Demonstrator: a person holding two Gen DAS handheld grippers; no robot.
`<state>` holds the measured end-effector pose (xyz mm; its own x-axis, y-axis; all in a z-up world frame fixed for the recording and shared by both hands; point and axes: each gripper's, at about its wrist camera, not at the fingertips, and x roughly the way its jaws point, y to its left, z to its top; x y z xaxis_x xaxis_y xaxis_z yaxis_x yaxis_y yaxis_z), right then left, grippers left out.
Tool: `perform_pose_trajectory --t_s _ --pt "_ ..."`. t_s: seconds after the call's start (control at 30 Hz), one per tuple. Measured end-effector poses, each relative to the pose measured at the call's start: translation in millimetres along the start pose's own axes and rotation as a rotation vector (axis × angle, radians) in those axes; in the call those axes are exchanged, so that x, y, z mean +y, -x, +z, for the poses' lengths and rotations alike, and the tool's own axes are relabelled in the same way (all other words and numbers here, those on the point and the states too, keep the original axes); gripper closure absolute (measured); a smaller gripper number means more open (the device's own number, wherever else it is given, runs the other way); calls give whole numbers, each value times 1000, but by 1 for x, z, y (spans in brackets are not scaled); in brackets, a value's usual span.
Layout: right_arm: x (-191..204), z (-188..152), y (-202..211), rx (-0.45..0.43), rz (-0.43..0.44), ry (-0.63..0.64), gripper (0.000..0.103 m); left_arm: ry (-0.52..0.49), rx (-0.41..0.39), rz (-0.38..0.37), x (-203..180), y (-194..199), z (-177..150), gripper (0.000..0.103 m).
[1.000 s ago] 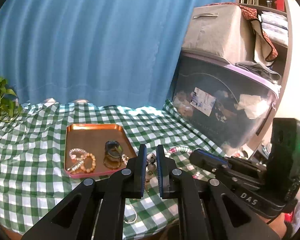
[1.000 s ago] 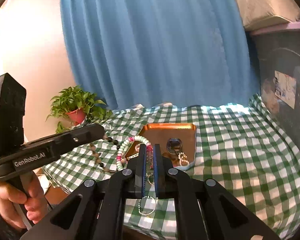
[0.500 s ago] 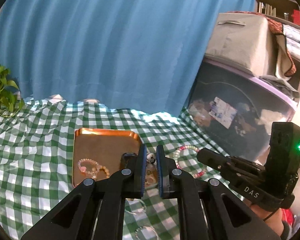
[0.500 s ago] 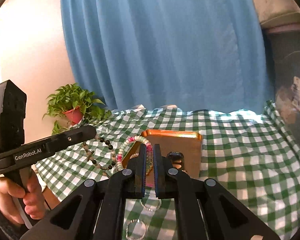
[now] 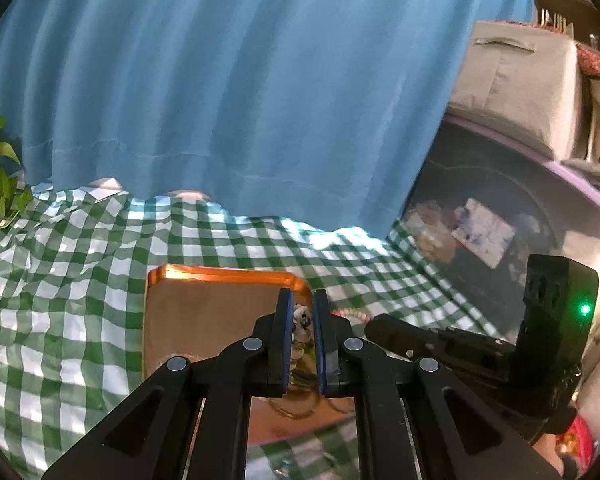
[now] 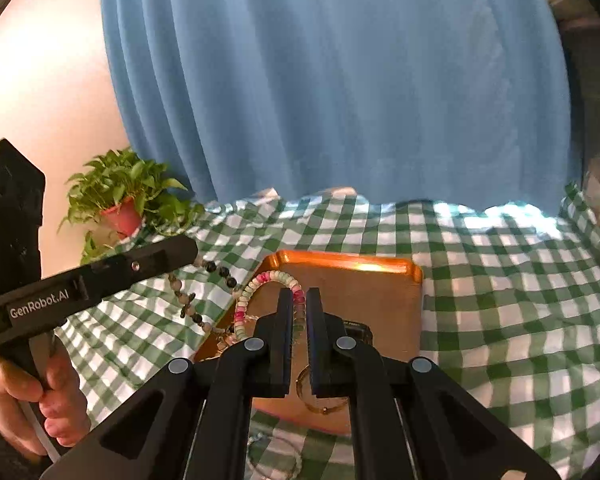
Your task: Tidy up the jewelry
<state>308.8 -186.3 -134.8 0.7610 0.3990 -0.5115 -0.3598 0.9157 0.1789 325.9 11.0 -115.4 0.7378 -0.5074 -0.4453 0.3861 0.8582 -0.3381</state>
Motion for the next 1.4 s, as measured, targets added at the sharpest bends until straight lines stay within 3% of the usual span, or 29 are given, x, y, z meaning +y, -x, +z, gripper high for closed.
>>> perform_pose_trajectory --t_s 0.2,0.37,0.73,0.8,0.83,0.87,0.9,0.93,0.97,1.17,1.4 --pt "-2 -13 -43 71 -9 -42 97 3 71 72 32 -42 -13 93" --pt "3 -24 -70 122 -8 -61 97 44 122 50 51 -68 -14 93" --pt "8 -43 -109 231 -21 -69 95 39 197 144 67 -94 -31 93" --pt "9 -44 -108 231 -2 -71 86 40 195 185 68 -91 -31 89" --pt "9 -44 -107 232 13 -73 78 44 198 204 68 -88 -31 79" --pt "10 -44 -104 230 27 -74 58 49 202 222 68 -85 -30 57" --pt "10 -43 -101 221 34 -72 45 52 194 237 67 -80 -30 42" --pt "10 -42 -95 204 34 -69 44 53 172 248 66 -71 -30 20" --pt "10 -41 -91 195 31 -67 44 47 143 260 63 -62 -31 15" --pt "10 -40 -43 113 31 -53 44 -16 100 251 32 -17 -43 15" --pt "0 -51 26 42 19 -97 44 -36 136 227 -5 15 -75 15"
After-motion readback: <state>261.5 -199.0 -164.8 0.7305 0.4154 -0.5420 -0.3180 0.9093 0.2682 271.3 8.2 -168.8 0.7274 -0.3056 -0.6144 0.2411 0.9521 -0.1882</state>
